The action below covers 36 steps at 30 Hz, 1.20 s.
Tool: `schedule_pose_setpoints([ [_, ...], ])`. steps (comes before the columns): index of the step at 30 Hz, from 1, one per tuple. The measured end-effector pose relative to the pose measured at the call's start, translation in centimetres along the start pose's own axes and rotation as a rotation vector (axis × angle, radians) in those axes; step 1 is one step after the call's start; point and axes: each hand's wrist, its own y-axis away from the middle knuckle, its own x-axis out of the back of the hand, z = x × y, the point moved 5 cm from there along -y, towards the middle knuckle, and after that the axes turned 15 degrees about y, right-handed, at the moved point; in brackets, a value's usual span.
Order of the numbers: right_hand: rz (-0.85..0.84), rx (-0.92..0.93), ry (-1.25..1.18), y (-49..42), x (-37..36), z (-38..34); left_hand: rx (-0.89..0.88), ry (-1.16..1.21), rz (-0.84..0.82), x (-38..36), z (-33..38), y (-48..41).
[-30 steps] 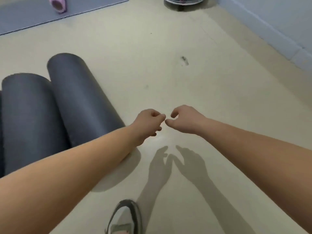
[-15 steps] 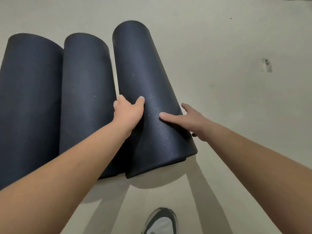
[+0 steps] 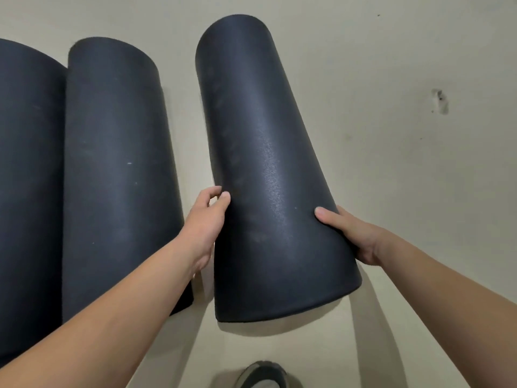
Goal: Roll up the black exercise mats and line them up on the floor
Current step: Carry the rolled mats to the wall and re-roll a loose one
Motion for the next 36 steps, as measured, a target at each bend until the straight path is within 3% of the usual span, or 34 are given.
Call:
schedule_pose_setpoints([
  [4,0.024,-0.126,-0.183,3.2,1.8,4.3,0.023,0.009,-0.133,-2.0,-0.8,0.1],
  [6,0.104,-0.164,-0.146,5.2,4.2,5.4,0.012,0.016,-0.169,-4.2,-1.4,-0.2],
  [11,0.638,-0.048,0.158,10.7,13.1,4.2,0.150,-0.009,-0.376,-13.1,-1.9,1.6],
  [17,0.474,-0.034,0.244,12.6,14.1,2.3,0.112,-0.048,-0.300,-23.5,-0.1,3.9],
  [25,0.537,-0.042,0.066,14.2,13.9,4.1,0.095,-0.026,-0.403,-25.4,-1.7,3.2],
  [30,0.445,-0.236,0.024,16.2,9.9,8.7,-0.099,-0.368,-0.519,-27.7,-0.2,4.7],
  [32,0.371,-0.301,0.199,18.5,9.4,9.6,-0.203,-0.591,-0.636,-30.4,0.4,6.3],
  [33,0.416,-0.300,0.375,20.0,10.4,9.7,-0.263,-0.722,-0.697,-31.9,0.5,7.2],
  [36,0.784,-0.295,1.000,25.0,15.7,8.7,-0.447,-1.116,-0.838,-35.2,-0.5,9.4],
])
